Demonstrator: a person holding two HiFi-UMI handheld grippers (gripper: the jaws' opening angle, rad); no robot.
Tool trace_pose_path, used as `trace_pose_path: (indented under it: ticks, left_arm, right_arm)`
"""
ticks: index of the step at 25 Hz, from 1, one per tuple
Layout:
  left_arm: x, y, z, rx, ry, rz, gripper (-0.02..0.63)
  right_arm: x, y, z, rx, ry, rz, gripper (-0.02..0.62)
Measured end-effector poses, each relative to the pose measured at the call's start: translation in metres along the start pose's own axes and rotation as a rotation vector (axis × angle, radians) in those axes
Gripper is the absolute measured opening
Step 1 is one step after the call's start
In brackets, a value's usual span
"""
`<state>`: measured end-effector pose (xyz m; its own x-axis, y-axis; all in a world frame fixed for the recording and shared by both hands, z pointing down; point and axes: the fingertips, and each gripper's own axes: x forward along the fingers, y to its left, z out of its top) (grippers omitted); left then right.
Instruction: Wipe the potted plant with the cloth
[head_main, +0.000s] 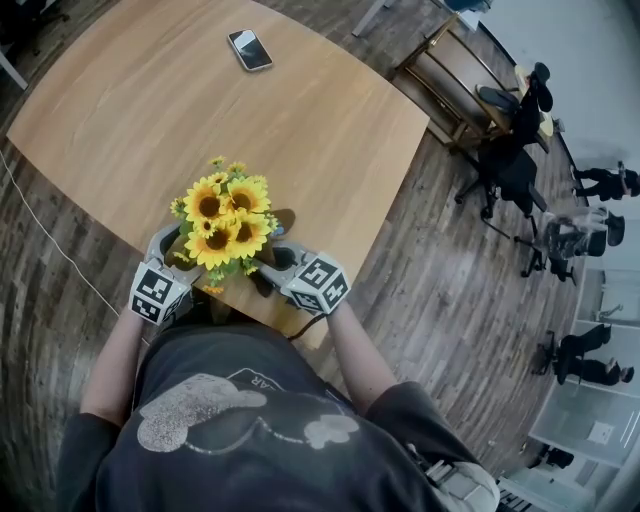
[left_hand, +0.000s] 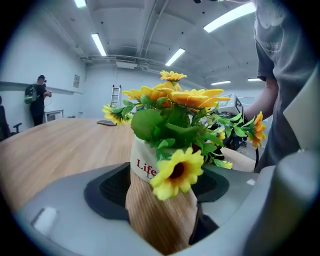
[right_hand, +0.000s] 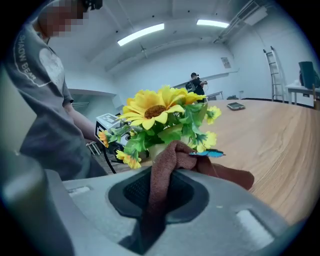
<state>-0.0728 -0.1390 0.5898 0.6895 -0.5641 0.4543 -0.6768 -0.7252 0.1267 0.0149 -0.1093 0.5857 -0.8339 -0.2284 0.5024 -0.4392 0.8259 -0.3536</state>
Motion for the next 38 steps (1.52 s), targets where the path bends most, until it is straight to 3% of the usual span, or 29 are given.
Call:
trace_pose_path:
  ticks: [6,10,14,16,19,21,27,30,38]
  left_arm:
    - [-0.009,-0.011,-0.006,0.01,-0.017,0.078,0.434]
    - [-0.001,-0.033,-0.014,0.023,0.037,0.118,0.551]
    - [0.023,-0.048,-0.022,0.013,0.097,0.167,0.614]
    - [0.032,-0.046,-0.012,-0.031,0.076,0.218,0.615]
    - [0.04,-0.032,0.003,-0.163,0.033,0.325,0.626]
    - [0.044,-0.024,0.01,-0.198,0.016,0.384,0.63]
    - [0.043,-0.011,0.017,-0.175,-0.01,0.484,0.613]
    - [0.039,-0.006,0.012,-0.16,-0.002,0.519,0.479]
    - [0.037,-0.005,0.014,-0.13,-0.024,0.474,0.469]
  right_arm:
    - [-0.009,0.012,0.003,-0.008,-0.015,0.014,0.049]
    - [-0.033,-0.008,-0.002,0.02,-0.046,-0.085,0.049]
    - [-0.057,-0.033,-0.006,0.067,-0.079,-0.193,0.049]
    - [-0.063,-0.04,-0.006,0.078,-0.089,-0.223,0.049]
    - [-0.069,-0.044,-0.005,0.087,-0.102,-0.241,0.049]
    - [-0.071,-0.045,-0.006,0.092,-0.109,-0.245,0.049]
    - [-0.068,-0.042,-0.008,0.079,-0.112,-0.247,0.049]
    - [-0.065,-0.042,-0.007,0.071,-0.112,-0.244,0.049]
    - [-0.064,-0.042,-0.002,0.062,-0.112,-0.232,0.049]
